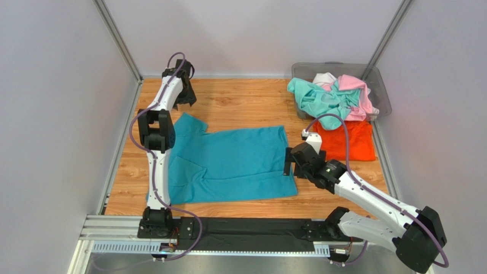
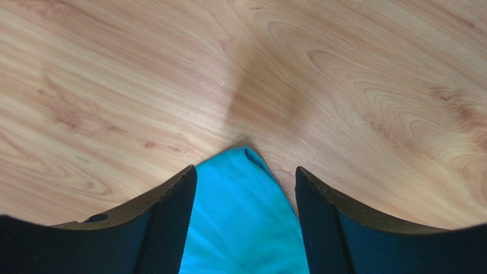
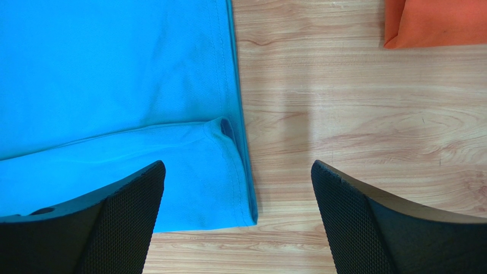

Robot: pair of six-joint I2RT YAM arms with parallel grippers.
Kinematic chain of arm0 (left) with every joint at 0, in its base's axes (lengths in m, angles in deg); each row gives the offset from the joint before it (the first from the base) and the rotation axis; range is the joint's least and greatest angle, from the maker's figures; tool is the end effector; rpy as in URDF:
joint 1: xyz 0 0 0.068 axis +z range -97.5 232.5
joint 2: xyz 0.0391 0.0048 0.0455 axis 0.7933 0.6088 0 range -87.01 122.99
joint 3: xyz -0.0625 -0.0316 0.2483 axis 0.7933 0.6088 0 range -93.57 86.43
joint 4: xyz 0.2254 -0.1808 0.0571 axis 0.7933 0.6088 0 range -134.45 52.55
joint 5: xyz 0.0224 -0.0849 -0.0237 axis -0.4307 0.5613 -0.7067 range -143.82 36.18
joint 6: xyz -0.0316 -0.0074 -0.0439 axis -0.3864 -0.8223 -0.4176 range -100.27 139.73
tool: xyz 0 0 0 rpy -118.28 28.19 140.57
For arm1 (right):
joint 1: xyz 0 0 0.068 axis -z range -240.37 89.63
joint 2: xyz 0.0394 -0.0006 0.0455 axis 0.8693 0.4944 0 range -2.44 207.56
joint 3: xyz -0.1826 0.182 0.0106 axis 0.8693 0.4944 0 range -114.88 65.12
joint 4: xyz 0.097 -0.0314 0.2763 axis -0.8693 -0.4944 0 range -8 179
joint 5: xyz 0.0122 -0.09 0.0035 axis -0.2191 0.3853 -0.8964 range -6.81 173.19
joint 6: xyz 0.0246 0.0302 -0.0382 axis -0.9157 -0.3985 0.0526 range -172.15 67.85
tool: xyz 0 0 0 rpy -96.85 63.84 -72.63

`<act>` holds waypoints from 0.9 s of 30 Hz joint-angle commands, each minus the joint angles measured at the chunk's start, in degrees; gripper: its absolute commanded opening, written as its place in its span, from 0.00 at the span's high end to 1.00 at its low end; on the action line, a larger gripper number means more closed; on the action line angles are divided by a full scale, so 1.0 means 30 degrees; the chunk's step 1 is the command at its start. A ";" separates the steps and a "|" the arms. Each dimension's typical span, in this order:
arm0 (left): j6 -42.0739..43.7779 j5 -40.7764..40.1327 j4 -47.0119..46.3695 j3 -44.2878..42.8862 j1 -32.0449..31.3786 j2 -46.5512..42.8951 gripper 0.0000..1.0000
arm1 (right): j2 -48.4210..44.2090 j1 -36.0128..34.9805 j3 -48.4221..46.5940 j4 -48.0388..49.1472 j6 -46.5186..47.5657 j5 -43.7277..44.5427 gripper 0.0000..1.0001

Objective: Fold and stack the t-shirts
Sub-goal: Fold the tshirt

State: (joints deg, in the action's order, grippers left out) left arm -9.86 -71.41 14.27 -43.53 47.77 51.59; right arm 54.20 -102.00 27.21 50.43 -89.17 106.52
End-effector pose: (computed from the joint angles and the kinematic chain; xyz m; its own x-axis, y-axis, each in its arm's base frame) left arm 0.5335 -0.0331 0.1946 -0.7814 -0.4077 -0.4724 -0.4866 0.8720 0.0524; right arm 0.1783 0.1393 0.1976 -0.7731 0.0526 -0.6321 0.0194 0.9980 0.0594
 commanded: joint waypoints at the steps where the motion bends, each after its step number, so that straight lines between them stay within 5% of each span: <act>1: 0.0371 0.0618 -0.0559 -0.0745 0.0083 0.0495 0.31 | -0.0453 0.0106 0.0303 0.0639 0.0326 0.0454 0.00; 15: -0.0743 -0.0290 0.0493 0.0220 0.0025 0.1816 0.65 | -0.1566 0.0545 0.0742 0.0697 0.0267 0.0221 0.00; 18: -0.0920 -0.0438 0.0992 0.0396 0.0025 0.1816 0.79 | -0.1654 0.0546 0.0801 0.0668 0.0239 0.0191 0.00; 20: -0.0949 -0.0350 0.1344 0.0717 0.0025 0.1611 0.98 | -0.1742 0.0575 0.0830 0.0697 0.0181 0.0191 0.00; 27: -0.0949 0.0674 0.0966 0.2270 -0.0004 -0.0554 1.00 | -0.1655 0.0575 -0.0074 0.0317 0.0093 0.0396 0.00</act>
State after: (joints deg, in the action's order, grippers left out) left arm -12.33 -71.98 14.99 -38.74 47.74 53.89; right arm 49.85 -100.56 29.57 50.43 -88.75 106.50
